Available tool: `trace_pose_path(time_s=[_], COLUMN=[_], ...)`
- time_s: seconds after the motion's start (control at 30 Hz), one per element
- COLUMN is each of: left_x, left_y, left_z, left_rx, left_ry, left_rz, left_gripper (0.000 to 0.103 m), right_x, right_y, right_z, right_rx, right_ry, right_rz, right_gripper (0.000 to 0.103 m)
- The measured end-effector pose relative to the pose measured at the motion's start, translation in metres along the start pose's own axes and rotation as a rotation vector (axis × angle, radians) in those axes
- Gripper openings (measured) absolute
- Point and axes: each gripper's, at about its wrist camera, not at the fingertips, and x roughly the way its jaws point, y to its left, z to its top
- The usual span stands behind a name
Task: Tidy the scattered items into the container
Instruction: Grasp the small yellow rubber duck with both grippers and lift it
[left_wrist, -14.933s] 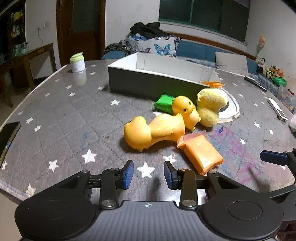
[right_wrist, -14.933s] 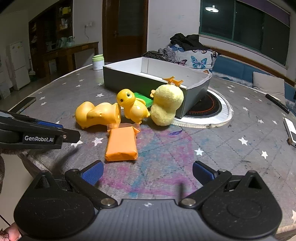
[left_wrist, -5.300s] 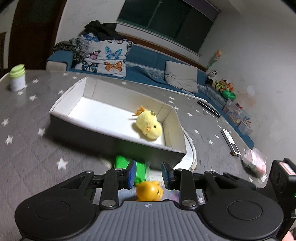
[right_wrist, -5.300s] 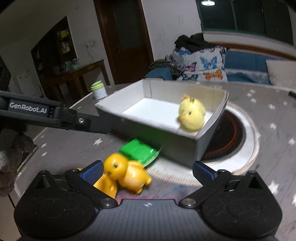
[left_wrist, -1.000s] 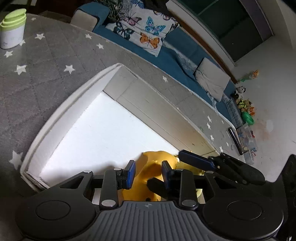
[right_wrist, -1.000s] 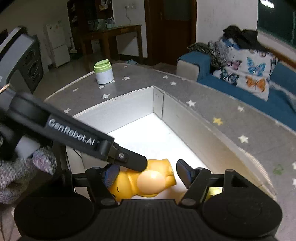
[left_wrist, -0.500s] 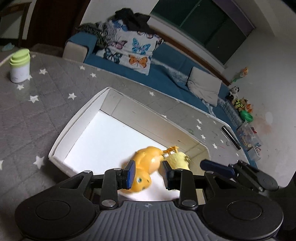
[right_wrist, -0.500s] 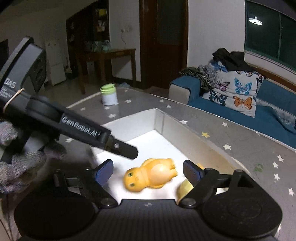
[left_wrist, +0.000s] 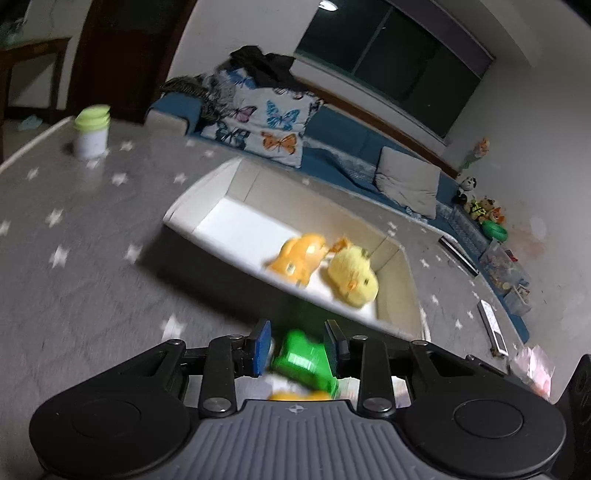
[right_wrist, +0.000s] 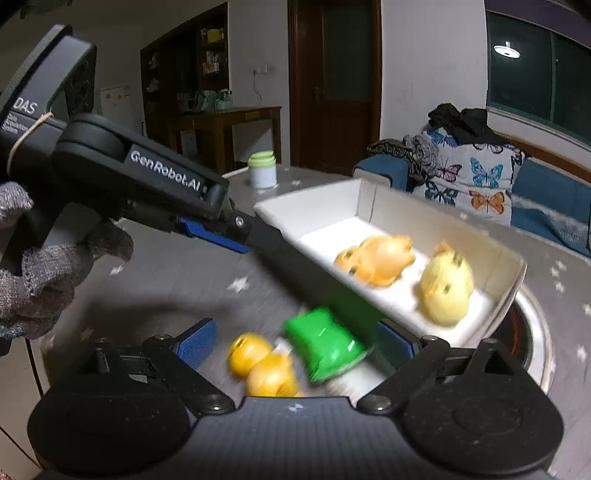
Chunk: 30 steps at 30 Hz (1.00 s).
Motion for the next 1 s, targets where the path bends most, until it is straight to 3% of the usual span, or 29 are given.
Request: trace_pose_path(time_s=[0.23, 0.5, 1.0], left_x=[0.003, 0.01, 0.023], left_y=[0.019, 0.015, 0.023], left_z=[-0.03, -0.041, -0.043], left_rx=[-0.076, -0.072, -0.1], left_ry=[0.064, 0.098, 0.129], left_rz=[0.02, 0.004, -0.01], left_gripper=[0.034, 0.034, 0.034], right_x=[0.005, 0.026, 0.024], right_y=[0.013, 0.006, 0.03], right_z=[-0.026, -0.031, -0.032], right_rx=[0.02, 0.054, 0.0], right_ry=[0.045, 0.089, 0.105], right_rz=[-0.003, -0.001, 0.058], right_gripper=[0.085, 0.074, 0.071])
